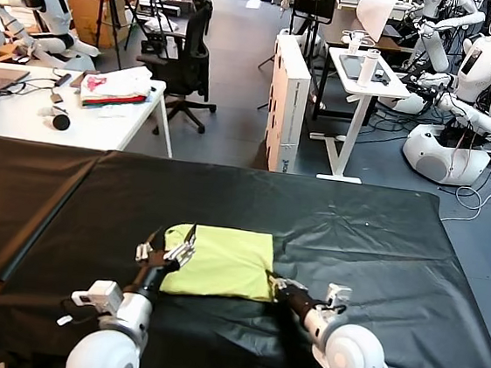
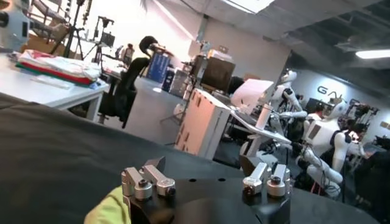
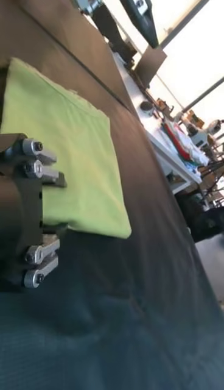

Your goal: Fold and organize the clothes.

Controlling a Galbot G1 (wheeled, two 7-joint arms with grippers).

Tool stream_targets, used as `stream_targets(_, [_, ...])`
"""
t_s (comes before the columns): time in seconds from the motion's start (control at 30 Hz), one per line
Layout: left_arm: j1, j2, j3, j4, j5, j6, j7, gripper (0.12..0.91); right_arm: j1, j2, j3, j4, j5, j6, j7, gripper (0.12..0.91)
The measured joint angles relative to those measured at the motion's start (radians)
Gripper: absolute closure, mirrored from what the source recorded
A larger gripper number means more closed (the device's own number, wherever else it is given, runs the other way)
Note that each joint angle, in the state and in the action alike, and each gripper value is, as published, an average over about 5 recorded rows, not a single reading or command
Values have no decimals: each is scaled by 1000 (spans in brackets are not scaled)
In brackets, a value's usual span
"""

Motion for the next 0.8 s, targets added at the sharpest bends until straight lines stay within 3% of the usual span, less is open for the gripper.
stream_targets(0.2, [-3, 8, -19, 11, -3, -7, 0, 123, -56, -42, 67, 38, -32, -18, 28, 877])
stream_targets(0.37, [-6, 8, -24, 19, -1, -16, 0, 123, -99, -80, 115, 66, -92, 15, -23, 848])
stream_targets(0.47, [-2, 15, -27, 21, 11, -27, 0, 123, -129, -102, 146, 88, -146, 74, -87, 713])
stream_targets(0.6, [13, 43, -29, 18, 38, -47, -8, 123, -177, -135, 195, 112, -252, 202, -155, 450])
stream_targets(0.7, [31, 80, -37, 11, 41, -51, -24, 123, -220, -159, 235, 117, -346, 319, -164, 269])
stream_targets(0.8, [61, 130, -58, -4, 36, -56, -36, 123, -274, -171, 279, 127, -418, 418, -147, 151])
